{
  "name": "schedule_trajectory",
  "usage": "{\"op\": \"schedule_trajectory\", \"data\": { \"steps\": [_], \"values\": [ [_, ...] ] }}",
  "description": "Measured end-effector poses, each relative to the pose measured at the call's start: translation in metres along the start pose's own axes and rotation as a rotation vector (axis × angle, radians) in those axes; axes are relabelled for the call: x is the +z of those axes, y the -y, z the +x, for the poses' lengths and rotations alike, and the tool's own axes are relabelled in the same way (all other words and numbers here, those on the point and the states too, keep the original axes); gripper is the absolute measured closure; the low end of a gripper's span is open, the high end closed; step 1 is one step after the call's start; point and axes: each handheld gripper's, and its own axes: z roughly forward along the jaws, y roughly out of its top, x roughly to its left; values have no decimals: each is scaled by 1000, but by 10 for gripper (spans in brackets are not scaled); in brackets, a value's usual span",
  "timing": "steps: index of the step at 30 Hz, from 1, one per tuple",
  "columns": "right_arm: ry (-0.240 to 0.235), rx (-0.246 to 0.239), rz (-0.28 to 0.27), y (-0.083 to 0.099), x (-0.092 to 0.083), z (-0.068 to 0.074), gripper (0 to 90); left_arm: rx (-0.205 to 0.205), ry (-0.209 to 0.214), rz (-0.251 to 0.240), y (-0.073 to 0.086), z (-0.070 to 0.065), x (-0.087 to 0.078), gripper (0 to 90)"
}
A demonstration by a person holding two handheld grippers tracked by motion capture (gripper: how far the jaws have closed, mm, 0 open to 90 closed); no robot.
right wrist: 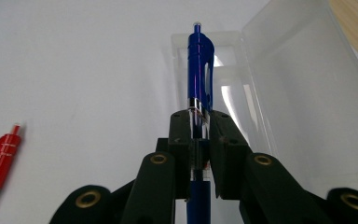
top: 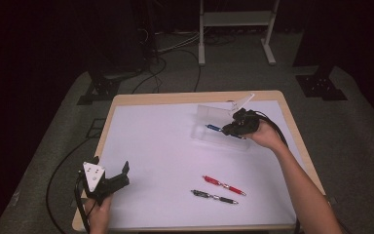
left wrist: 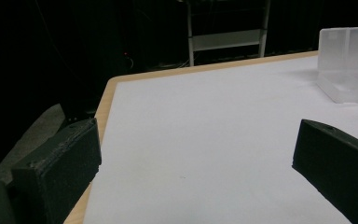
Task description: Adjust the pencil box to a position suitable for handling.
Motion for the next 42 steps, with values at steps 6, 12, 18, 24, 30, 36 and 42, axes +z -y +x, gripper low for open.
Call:
{"op": "schedule_trajectory", "data": {
  "steps": [6,12,18,24,30,36,42],
  "values": [
    [6,2,19,6,6,-7,786,6,5,4,0,-1,1,4],
    [23,29,65,12,17,-14,785,1,5,5,1,0,1,4],
    [31,36,83,14,26,-18,785,5,6,5,0,-1,1,4],
    [31,42,104,17,33,-20,785,0,7,3,1,0,1,4],
    [28,46,105,19,38,-23,784,4,8,7,1,-1,1,4],
    [28,54,114,21,41,-24,777,-1,8,7,1,-1,1,4],
    [34,54,104,22,38,-23,737,3,8,5,1,-1,1,4]
  ]
}}
